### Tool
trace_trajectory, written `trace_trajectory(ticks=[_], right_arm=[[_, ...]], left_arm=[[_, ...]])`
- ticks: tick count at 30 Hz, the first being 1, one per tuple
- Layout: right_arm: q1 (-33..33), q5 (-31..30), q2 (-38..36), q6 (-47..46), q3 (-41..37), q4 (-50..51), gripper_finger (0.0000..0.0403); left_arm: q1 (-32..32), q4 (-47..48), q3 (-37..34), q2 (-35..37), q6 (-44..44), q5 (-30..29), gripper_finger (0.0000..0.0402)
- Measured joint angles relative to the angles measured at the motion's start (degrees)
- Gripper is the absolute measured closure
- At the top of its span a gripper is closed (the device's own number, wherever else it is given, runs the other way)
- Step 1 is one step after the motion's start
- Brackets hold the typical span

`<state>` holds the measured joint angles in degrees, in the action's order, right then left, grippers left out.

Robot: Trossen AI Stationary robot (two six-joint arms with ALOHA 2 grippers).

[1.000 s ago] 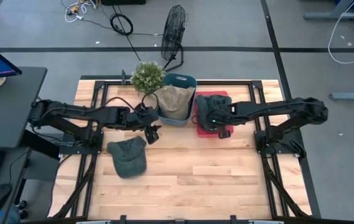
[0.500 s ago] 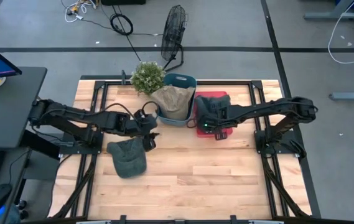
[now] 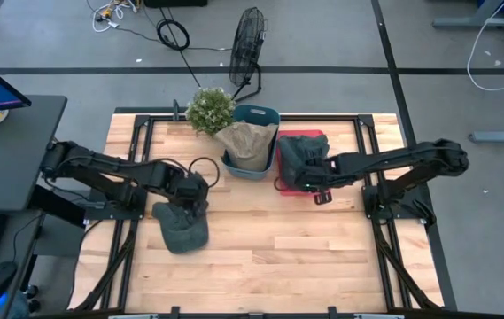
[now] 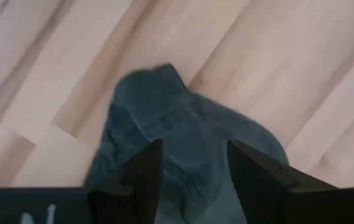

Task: Pick & Place hat
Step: Put the gray cap into the red bin

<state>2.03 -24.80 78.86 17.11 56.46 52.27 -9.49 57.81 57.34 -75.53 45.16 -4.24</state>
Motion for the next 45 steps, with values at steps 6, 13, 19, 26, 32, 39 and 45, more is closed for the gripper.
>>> trace_trajectory(ticks=[6,13,19,26,32,39,45], right_arm=[[4.1,7.0,-2.5,-2.3,0.0,-9.6,0.0209],[7.2,22.3,-2.2,-4.5,0.0,-21.4,0.0209],[9.7,22.8,-2.2,-4.5,0.0,-23.3,0.0208],[11.2,22.8,-2.2,-6.2,0.0,-24.9,0.0208],[11.4,22.8,-2.2,-7.6,0.0,-26.5,0.0208],[11.4,22.8,-2.2,-7.6,0.0,-27.5,0.0208],[11.4,22.8,-2.1,-4.2,0.0,-33.0,0.0208]], left_arm=[[-5.5,0.1,0.0,-0.3,6.8,0.0,0.0220],[-12.6,-0.1,0.0,-5.6,14.4,0.1,0.0220],[-15.8,0.0,0.0,-11.5,14.6,-0.1,0.0220],[-15.7,0.2,0.0,-16.3,13.7,-2.0,0.0220],[-16.3,-2.9,0.0,-17.1,10.8,-1.1,0.0264],[-16.4,-7.6,0.0,-17.1,6.6,-1.0,0.0389],[-16.0,-12.6,3.5,-17.1,4.3,-4.3,0.0393]])
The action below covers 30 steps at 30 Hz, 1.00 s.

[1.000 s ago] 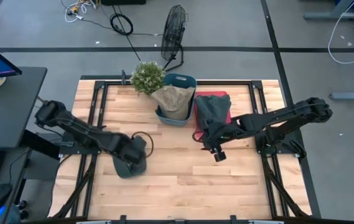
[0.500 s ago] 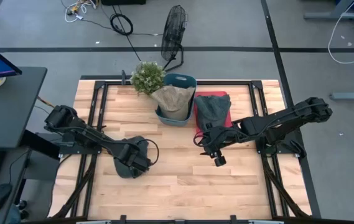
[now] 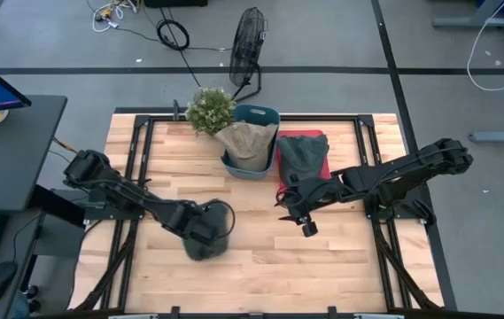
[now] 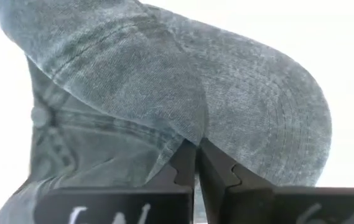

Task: Pick & Place hat
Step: Put the gray cap into the red bin

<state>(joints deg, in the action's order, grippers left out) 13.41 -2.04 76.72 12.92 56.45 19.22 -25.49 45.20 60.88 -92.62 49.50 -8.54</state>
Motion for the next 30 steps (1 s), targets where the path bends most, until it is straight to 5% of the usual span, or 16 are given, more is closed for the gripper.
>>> trace_trajectory(ticks=[6,24,30], right_arm=[[-0.1,4.2,3.4,2.2,0.0,-7.5,0.0208],[-1.3,5.5,20.2,13.8,0.0,-32.8,0.0208],[-5.2,6.8,20.1,10.2,0.0,-28.9,0.0208]], left_arm=[[0.6,-5.1,5.0,0.0,-8.5,-6.7,0.0396],[7.7,-9.7,7.8,-4.4,-38.7,-8.1,0.0397],[6.6,-12.9,7.8,-6.9,-43.2,-14.7,0.0397]])
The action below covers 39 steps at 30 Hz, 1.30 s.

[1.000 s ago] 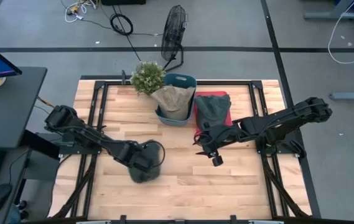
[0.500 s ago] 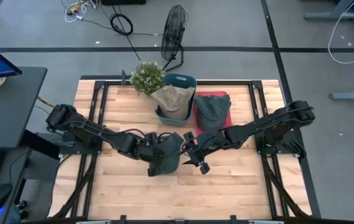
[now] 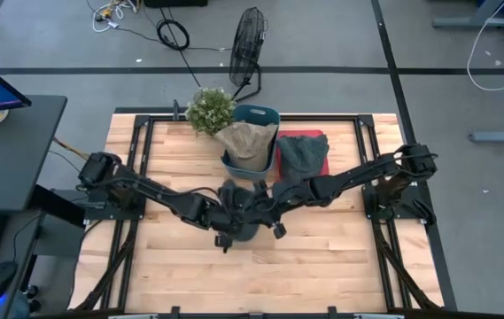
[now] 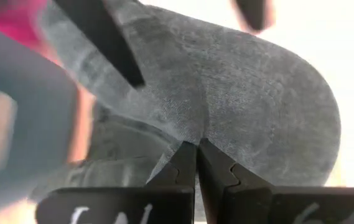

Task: Pick & Place hat
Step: Put the gray cap into the red bin

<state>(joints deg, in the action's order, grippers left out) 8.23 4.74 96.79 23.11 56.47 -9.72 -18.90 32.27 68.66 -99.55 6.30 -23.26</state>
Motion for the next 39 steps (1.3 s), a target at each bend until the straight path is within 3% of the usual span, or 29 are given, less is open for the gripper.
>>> trace_trajectory(ticks=[7,11,15,28,39], right_arm=[[-4.4,1.4,0.0,-6.5,0.0,5.1,0.0208],[-6.3,8.0,0.0,-8.6,0.0,7.0,0.0208],[-7.2,12.0,0.0,-12.5,0.0,8.1,0.0208],[-7.1,13.7,0.0,-17.1,0.0,7.0,0.0208],[-7.1,11.1,0.4,-15.4,0.0,9.4,0.0224]], left_arm=[[-2.2,-5.1,0.0,-0.2,-8.9,-5.3,0.0397],[-2.6,-5.9,0.0,-0.2,-10.2,-10.1,0.0397],[-2.1,-6.3,0.0,-0.4,-11.5,-10.4,0.0397],[-1.5,-5.7,0.0,-2.1,-9.5,-12.1,0.0397],[-1.6,-10.0,0.0,-2.1,-11.5,-13.8,0.0397]])
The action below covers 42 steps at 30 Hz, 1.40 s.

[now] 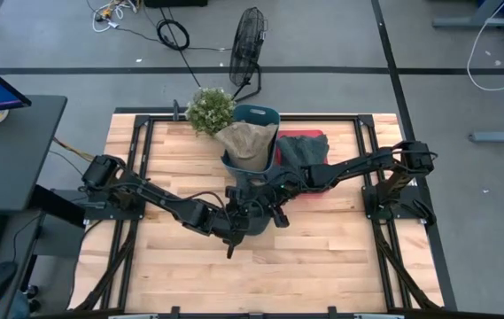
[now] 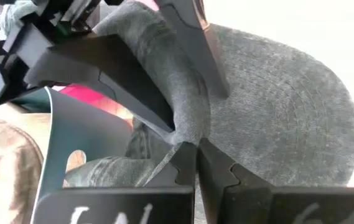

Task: Pick & Place hat
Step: Put the gray cap into the red bin

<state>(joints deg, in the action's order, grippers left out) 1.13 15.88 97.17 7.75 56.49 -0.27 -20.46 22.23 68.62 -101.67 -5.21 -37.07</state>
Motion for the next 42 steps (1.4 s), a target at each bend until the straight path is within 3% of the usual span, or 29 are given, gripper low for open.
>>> trace_trajectory(ticks=[4,9,11,16,21,25,35,38,42], right_arm=[[0.0,0.1,0.0,-0.4,0.0,1.6,0.0274],[0.0,0.0,0.0,-7.5,0.0,2.8,0.0372],[0.2,-0.2,0.0,-8.3,0.0,3.7,0.0390],[2.1,-0.7,0.0,-7.8,0.0,7.9,0.0390],[6.2,-0.6,-1.1,-8.3,0.0,11.1,0.0396],[9.3,-1.4,-4.8,-11.2,0.5,15.6,0.0396],[12.8,-23.3,-19.6,-11.1,7.9,45.9,0.0397],[12.4,-29.0,-23.6,-2.9,8.4,51.5,0.0397],[10.6,-32.0,-26.4,7.8,8.4,57.1,0.0397]], left_arm=[[-0.1,-0.5,0.0,0.0,1.6,1.3,0.0394],[0.1,-0.8,0.0,0.0,6.5,1.9,0.0373],[0.3,-0.9,0.1,0.0,7.3,3.9,0.0359],[0.5,-1.1,0.1,0.0,11.6,5.9,0.0312],[0.6,-1.0,0.1,0.0,17.6,-0.5,0.0268],[1.3,-0.4,0.1,0.0,21.3,-1.1,0.0254],[1.7,2.0,0.8,3.3,24.1,-1.4,0.0259],[1.8,2.4,0.9,4.7,23.7,-1.5,0.0259],[2.1,2.6,0.9,4.9,24.1,-1.4,0.0259]])
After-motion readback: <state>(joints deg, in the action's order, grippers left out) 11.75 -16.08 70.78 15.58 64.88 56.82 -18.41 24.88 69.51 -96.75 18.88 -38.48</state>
